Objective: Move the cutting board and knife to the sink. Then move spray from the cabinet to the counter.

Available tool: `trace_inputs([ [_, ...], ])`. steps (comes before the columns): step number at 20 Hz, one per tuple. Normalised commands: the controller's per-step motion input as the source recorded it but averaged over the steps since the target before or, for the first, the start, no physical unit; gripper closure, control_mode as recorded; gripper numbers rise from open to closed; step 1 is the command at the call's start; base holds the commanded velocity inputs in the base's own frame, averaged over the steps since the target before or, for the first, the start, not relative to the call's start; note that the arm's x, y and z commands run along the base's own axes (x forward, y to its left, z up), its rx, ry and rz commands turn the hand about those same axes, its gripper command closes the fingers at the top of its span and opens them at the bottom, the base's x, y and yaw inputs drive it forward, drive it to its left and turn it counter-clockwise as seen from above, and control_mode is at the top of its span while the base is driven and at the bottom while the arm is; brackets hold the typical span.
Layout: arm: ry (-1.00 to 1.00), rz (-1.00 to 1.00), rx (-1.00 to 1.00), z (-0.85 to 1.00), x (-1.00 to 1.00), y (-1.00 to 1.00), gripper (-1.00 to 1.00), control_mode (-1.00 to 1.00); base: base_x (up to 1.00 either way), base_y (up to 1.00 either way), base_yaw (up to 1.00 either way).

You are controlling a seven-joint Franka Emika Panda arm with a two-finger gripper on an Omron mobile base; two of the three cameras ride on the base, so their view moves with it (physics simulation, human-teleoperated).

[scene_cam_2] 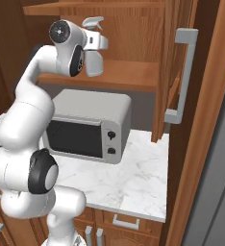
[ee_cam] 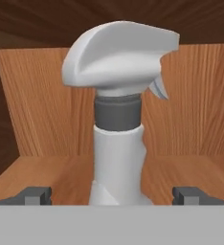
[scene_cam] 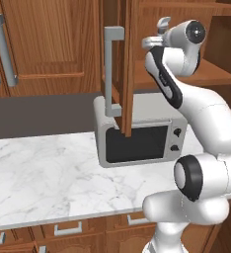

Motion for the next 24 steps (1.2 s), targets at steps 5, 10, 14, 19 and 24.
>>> trace_inputs([
  [5,0.00,0.00,0.00,0.00,0.30,0.00,-1.00,-1.00,0.00,0.00,0.00],
  [10,0.00,0.00,0.00,0.00,0.23,0.00,-1.00,-1.00,0.00,0.00,0.00],
  [14,0.00,0.00,0.00,0.00,0.19,0.00,-1.00,-1.00,0.00,0.00,0.00],
  [19,0.00,0.00,0.00,0.00,0.20,0.00,-1.00,-1.00,0.00,0.00,0.00],
  [24,0.00,0.00,0.00,0.00,0.14,0.00,1.00,-1.00,0.00,0.00,0.00],
])
